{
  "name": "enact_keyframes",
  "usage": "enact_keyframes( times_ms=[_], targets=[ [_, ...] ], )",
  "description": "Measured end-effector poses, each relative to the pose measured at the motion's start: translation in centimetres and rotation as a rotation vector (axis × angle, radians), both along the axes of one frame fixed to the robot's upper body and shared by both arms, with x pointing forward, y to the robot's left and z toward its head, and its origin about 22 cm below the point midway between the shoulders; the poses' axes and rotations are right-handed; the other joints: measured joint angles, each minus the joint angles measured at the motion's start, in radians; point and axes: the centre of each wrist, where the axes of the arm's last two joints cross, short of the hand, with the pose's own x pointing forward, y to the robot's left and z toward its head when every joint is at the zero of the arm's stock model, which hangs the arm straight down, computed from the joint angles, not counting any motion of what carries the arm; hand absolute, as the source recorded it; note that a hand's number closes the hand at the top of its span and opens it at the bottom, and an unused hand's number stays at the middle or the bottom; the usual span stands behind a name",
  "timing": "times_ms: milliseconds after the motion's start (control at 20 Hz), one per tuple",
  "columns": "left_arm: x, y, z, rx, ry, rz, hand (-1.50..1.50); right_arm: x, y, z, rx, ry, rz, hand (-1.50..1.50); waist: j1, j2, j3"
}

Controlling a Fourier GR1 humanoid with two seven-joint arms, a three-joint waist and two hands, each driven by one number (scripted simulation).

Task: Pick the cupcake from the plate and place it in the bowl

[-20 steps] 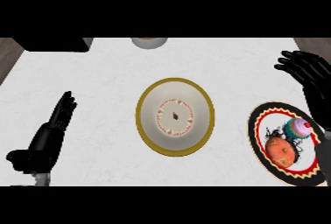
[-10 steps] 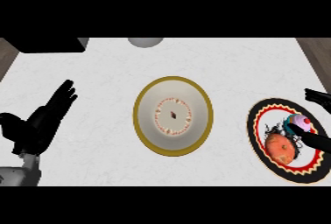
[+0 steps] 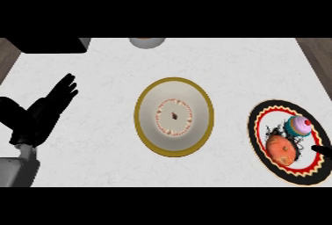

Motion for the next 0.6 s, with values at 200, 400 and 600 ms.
enact_keyframes(
  times_ms=[200,400,600],
  targets=[
    [0.8,-0.1,0.4,0.006,-0.001,-0.002,0.0,0.8,1.1,3.4,-0.139,0.142,-0.03,-1.5,0.003,0.001,-0.001],
    [0.9,0.0,0.6,0.001,-0.003,-0.004,0.0,1.7,2.8,6.8,-0.247,0.287,-0.043,-1.5,0.011,0.001,-0.002],
    [1.2,-0.4,1.0,0.002,0.0,-0.01,0.0,2.6,5.6,8.7,-0.329,0.398,-0.032,-1.5,0.017,0.002,-0.001]
  ],
)
